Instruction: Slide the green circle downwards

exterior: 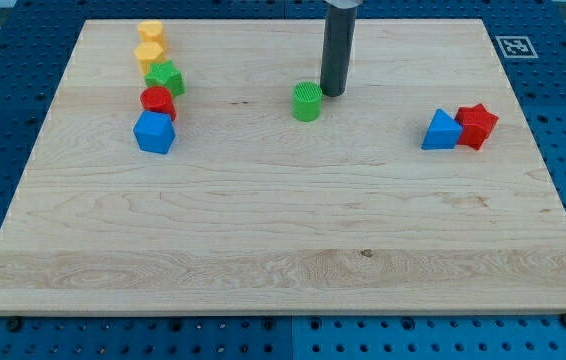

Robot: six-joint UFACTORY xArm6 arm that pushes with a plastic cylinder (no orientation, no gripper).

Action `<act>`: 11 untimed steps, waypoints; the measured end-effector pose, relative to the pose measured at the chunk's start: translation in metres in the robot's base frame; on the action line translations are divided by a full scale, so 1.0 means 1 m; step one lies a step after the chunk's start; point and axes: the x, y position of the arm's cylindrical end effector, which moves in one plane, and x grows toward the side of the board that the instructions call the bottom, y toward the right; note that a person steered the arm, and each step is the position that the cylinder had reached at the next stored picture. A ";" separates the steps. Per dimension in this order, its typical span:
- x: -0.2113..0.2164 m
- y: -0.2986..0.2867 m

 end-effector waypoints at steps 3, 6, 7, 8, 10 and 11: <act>0.032 -0.046; 0.025 -0.073; 0.045 -0.072; 0.059 -0.080; 0.086 -0.072; 0.098 -0.072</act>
